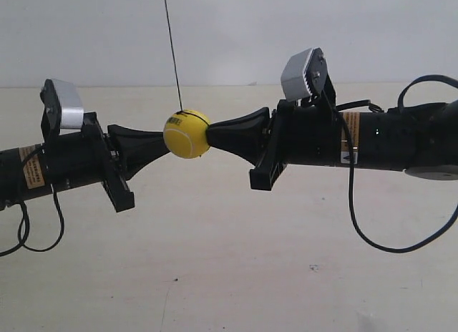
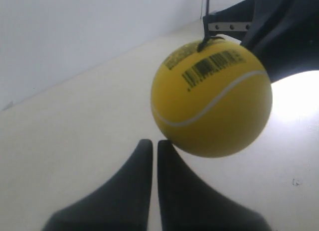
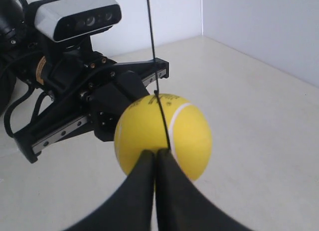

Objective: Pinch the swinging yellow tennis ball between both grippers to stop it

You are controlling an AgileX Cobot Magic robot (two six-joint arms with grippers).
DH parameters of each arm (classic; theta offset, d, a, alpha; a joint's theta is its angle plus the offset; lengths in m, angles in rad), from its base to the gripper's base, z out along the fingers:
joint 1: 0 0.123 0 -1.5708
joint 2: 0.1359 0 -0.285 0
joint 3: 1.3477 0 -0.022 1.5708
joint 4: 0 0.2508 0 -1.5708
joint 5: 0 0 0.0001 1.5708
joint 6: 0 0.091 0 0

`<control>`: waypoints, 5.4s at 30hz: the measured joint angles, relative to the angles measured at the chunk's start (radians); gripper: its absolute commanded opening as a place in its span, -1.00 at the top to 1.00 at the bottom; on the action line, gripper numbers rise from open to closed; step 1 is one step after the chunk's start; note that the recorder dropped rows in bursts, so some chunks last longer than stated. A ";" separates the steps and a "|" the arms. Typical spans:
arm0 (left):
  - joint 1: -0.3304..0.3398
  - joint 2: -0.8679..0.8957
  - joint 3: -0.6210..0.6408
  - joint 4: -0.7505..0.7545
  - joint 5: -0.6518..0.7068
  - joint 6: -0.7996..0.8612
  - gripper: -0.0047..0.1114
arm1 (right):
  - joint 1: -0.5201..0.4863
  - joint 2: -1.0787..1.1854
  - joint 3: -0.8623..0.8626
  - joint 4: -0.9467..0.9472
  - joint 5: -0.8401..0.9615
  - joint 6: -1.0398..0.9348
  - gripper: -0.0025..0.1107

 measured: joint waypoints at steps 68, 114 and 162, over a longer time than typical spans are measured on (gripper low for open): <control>0.007 -0.106 0.002 0.079 -0.006 -0.099 0.84 | -0.004 0.000 0.000 -0.005 0.023 0.003 0.96; -0.003 -0.106 0.002 0.082 -0.016 -0.147 0.84 | 0.021 -0.134 0.000 -0.119 0.133 0.071 0.96; -0.003 -0.106 0.002 0.087 -0.016 -0.143 0.84 | 0.021 -0.119 0.000 -0.057 0.221 0.071 0.96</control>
